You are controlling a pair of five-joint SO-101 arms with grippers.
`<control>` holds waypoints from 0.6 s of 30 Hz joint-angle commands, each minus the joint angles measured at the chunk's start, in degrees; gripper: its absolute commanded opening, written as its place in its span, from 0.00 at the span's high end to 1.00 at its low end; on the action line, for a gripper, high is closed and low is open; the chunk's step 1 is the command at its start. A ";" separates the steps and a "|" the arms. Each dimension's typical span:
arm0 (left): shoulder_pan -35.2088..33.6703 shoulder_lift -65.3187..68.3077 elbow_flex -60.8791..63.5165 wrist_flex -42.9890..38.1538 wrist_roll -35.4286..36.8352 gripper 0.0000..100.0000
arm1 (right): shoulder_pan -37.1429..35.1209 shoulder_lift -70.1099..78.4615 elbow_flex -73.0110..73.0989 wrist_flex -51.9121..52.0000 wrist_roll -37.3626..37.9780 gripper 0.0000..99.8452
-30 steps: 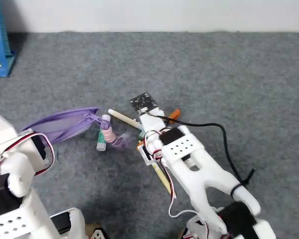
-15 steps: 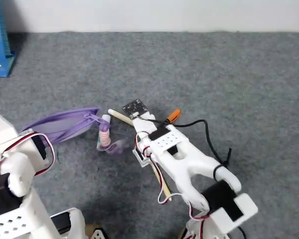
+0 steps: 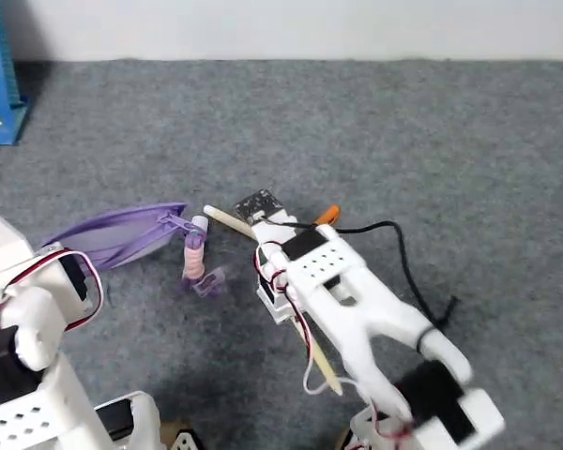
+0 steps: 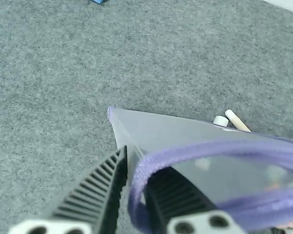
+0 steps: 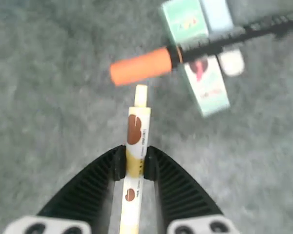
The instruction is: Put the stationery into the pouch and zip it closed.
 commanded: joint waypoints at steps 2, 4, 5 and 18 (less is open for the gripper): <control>-0.44 0.00 -0.48 1.05 0.53 0.99 | 2.24 -13.41 -1.05 8.04 -0.26 0.99; -0.35 0.00 -0.48 1.05 1.14 0.99 | 3.03 -18.95 -1.05 11.03 -0.26 0.99; -0.26 0.26 -0.48 1.05 2.29 0.99 | 3.30 -22.02 -1.05 12.44 -0.26 0.99; 1.76 0.44 -0.48 1.05 4.22 0.99 | -2.15 -62.20 -0.97 3.47 -0.70 0.99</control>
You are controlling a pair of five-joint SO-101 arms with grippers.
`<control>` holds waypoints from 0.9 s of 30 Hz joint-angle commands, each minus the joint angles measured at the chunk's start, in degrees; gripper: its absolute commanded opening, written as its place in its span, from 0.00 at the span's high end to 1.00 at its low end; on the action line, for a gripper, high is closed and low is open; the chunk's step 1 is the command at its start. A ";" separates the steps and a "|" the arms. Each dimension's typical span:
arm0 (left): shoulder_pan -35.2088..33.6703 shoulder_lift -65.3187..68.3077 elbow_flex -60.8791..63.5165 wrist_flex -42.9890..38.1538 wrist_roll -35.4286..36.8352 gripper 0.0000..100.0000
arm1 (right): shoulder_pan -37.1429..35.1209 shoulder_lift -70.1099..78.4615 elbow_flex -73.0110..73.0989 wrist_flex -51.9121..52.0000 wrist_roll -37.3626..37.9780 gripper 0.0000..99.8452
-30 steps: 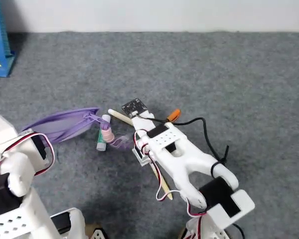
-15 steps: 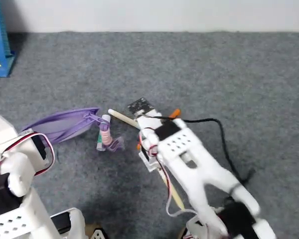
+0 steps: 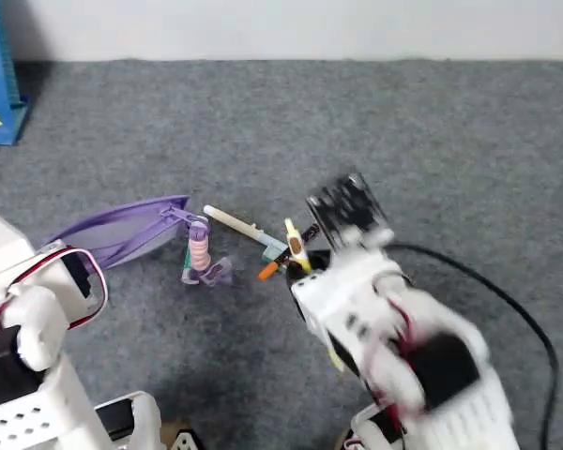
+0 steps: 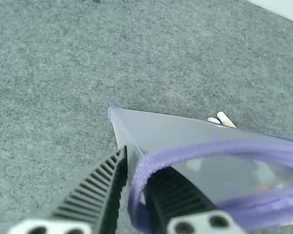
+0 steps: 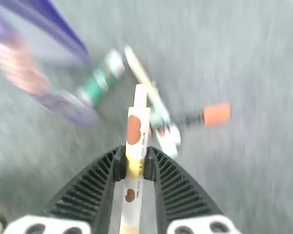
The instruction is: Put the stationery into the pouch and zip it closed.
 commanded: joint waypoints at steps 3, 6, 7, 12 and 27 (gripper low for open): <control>0.44 0.44 -0.48 1.05 0.70 0.99 | -6.37 -9.98 -1.05 -11.12 -0.79 0.99; 0.44 0.26 -0.48 1.05 0.70 0.99 | -9.19 -10.42 -0.97 -18.86 -0.88 0.99; 0.44 0.18 -0.48 1.05 0.70 0.99 | -10.42 -10.42 -0.97 -21.58 -0.88 0.99; 0.44 0.09 -0.48 1.05 0.79 0.99 | -17.01 -10.42 6.15 -41.54 -0.70 0.99; 0.44 0.35 -0.48 1.05 0.79 0.99 | -20.35 -3.91 26.99 -100.35 -0.35 0.99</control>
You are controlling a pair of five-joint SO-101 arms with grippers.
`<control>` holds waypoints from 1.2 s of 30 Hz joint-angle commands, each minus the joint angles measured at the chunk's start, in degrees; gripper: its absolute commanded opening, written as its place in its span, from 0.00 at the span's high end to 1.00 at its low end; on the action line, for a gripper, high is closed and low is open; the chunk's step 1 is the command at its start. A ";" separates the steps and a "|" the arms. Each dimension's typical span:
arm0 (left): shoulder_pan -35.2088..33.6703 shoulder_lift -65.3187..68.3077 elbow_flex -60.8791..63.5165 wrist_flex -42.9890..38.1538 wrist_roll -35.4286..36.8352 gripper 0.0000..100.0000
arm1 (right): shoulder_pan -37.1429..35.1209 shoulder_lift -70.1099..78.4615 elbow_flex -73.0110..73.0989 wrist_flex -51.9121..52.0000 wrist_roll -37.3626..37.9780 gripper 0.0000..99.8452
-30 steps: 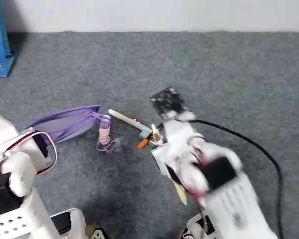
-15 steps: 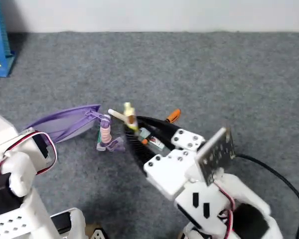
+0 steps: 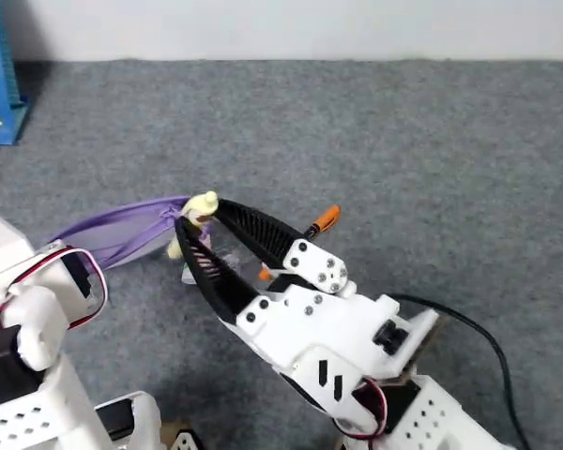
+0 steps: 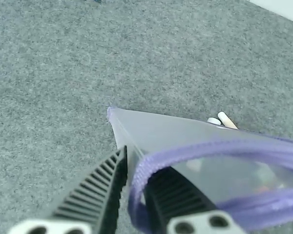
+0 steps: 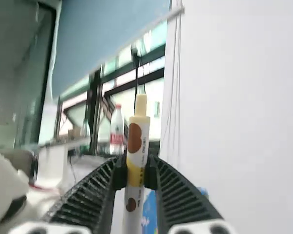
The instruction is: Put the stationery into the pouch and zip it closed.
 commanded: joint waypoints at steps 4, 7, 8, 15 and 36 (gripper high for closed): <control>0.44 0.35 -0.40 1.05 0.79 0.99 | -0.31 9.54 -3.60 -14.64 0.09 0.99; 0.44 0.09 0.13 1.05 0.79 0.99 | -0.31 15.08 -4.66 -17.63 0.09 0.99; 0.44 0.09 0.22 1.05 0.79 0.99 | -0.31 16.84 -4.75 -18.77 0.09 0.99; 0.44 0.09 0.57 0.97 0.79 0.99 | -0.31 28.62 -4.75 -30.99 0.09 0.99; 0.44 0.09 0.57 0.97 0.79 0.99 | -5.41 18.24 -4.75 -1.54 3.96 0.81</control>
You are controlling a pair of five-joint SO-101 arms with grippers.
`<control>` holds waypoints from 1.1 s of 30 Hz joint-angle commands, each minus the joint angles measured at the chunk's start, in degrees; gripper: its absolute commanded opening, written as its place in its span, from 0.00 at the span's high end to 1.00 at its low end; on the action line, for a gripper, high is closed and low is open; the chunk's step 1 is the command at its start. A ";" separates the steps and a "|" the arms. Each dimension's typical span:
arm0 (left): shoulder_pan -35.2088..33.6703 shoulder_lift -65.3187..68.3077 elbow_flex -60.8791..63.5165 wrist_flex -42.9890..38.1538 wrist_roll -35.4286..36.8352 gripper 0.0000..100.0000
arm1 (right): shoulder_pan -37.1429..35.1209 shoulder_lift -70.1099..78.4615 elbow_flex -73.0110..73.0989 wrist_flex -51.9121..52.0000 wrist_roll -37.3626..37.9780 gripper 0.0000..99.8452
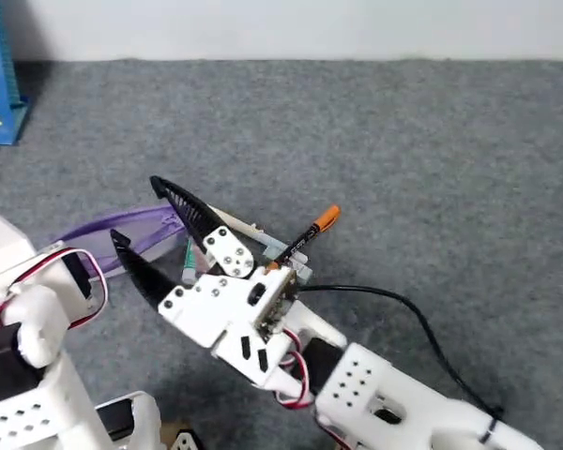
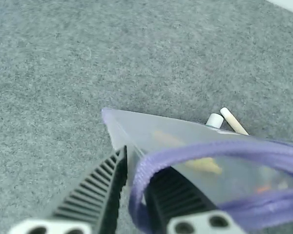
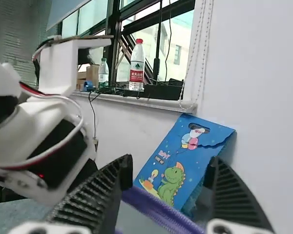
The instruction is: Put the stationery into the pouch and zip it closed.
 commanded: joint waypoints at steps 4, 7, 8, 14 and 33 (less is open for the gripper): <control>0.53 0.00 -0.57 0.97 0.79 0.99 | 4.18 -13.67 -4.13 20.18 -2.99 0.84; 0.53 0.00 -0.57 0.97 0.79 0.99 | 9.54 -18.07 -5.45 32.66 -8.79 0.85; 0.53 0.00 -0.57 0.97 0.79 0.99 | 10.95 -19.03 -6.42 37.05 -10.37 0.85; 0.44 0.00 -0.57 1.05 0.79 0.99 | 20.70 -20.00 -9.49 54.64 -20.22 0.85; 0.53 0.00 0.66 1.05 0.79 0.99 | 36.26 24.13 -25.49 59.65 -30.51 0.85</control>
